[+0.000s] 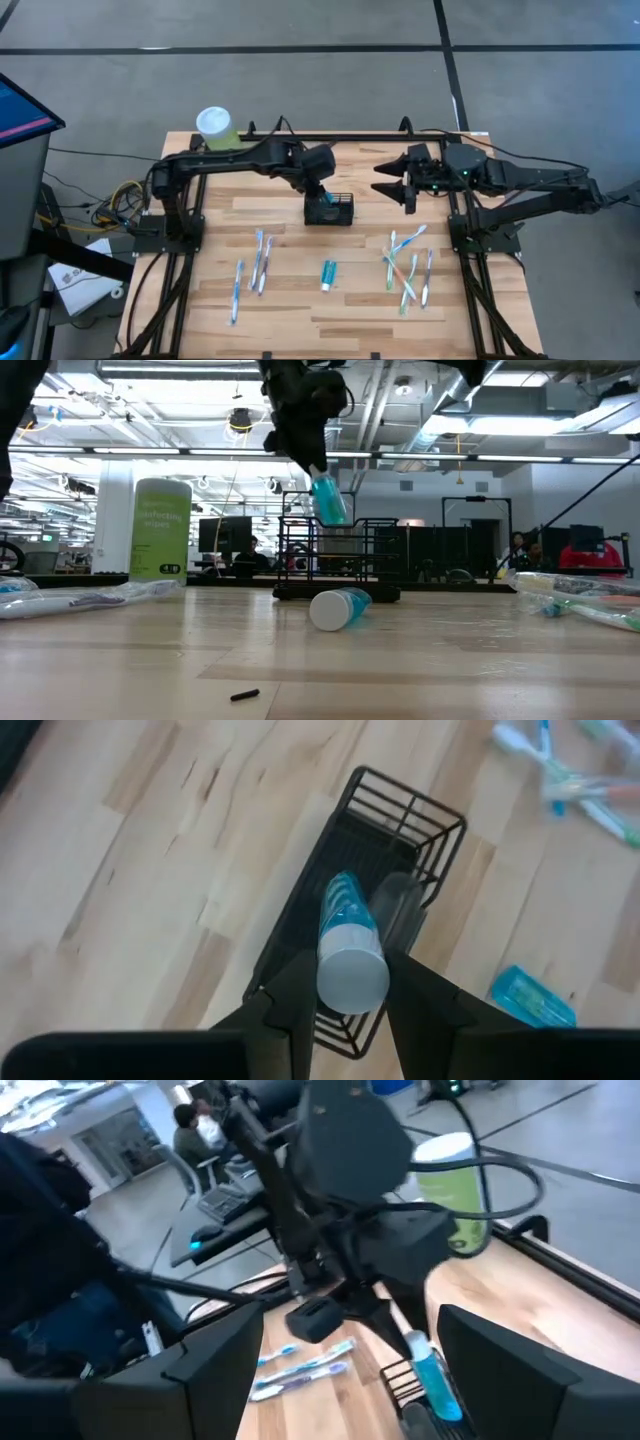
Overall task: Pick & Place toothbrushing station
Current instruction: Put the left blue mouthwash into the black mesh organizer
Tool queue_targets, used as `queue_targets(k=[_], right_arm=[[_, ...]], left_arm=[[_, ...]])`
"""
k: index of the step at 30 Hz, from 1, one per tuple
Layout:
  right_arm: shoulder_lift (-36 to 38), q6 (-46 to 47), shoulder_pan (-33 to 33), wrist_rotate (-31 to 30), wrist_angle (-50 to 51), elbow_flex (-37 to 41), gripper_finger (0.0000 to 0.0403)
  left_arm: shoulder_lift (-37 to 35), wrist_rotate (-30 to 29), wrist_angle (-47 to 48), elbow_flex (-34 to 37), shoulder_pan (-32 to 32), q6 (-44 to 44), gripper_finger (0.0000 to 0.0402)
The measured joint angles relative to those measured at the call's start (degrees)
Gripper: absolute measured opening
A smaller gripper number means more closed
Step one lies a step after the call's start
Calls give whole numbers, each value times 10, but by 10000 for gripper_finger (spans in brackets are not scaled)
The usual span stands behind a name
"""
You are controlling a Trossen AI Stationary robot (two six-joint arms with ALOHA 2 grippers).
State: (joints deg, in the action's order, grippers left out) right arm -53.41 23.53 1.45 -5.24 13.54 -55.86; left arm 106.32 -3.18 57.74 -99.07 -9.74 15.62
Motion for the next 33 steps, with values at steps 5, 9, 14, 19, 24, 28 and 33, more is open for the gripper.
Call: queue_targets(k=[5,9,14,19,24,28,33], right_arm=[[-1,-2,0,9,1,0,292],[-3,-15,0,9,1,0,292],[-3,-35,0,9,1,0,292],[-3,-41,11,9,1,0,292],[-3,-45,21,8,1,0,292],[-3,-47,24,8,5,0,292],[-3,-60,24,8,8,0,292]], left_arm=[[15,1,0,0,-1,12,92],[15,-6,-2,0,-4,13,92],[15,-8,-2,0,-16,5,92],[15,-5,-6,0,-29,-20,92],[15,-3,-6,0,-35,-21,92],[15,2,-8,0,-20,-18,92],[15,0,-13,0,-6,-8,92]])
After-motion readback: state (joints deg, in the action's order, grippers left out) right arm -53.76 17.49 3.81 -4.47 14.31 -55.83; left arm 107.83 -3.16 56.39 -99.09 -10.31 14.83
